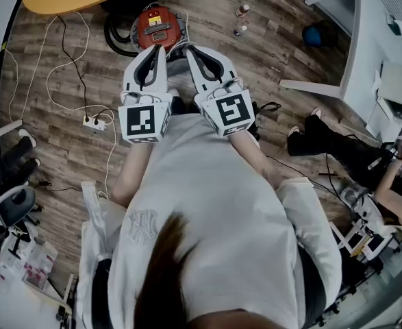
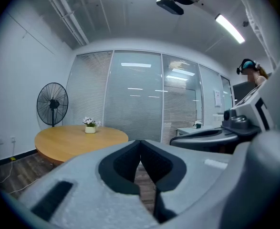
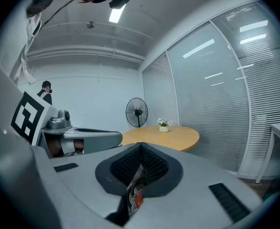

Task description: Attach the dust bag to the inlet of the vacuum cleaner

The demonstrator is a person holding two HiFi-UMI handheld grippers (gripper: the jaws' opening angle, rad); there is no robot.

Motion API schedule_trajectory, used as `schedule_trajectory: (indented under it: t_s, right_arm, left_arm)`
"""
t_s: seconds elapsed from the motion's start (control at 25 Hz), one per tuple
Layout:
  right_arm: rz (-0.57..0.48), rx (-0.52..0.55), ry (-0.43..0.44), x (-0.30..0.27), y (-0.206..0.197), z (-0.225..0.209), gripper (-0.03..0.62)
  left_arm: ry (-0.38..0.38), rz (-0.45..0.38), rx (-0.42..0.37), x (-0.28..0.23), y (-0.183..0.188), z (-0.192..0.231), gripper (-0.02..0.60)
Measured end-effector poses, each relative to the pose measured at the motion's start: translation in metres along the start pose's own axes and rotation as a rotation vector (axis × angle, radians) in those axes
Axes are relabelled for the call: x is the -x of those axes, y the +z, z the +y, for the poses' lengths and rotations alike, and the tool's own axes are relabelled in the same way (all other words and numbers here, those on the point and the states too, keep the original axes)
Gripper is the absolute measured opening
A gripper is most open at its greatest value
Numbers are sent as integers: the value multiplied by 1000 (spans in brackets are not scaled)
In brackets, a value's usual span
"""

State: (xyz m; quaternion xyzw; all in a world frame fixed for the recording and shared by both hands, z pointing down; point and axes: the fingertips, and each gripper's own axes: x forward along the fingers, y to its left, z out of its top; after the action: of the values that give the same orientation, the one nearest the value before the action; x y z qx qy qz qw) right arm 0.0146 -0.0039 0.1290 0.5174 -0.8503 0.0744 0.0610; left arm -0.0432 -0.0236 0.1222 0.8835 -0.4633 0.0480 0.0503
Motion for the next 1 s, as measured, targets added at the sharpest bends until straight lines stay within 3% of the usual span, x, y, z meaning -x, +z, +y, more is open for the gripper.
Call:
schedule_trajectory:
  t_s: [0.68,1.0]
  right_arm:
    - [20,31,-10,1,-1,2,3]
    - [34,48,-11,-1,-6,3,3]
  left_arm:
    - [-70,41,-28,2,-14,-16,17]
    - [-52,35,-23,4,-14,-10,17]
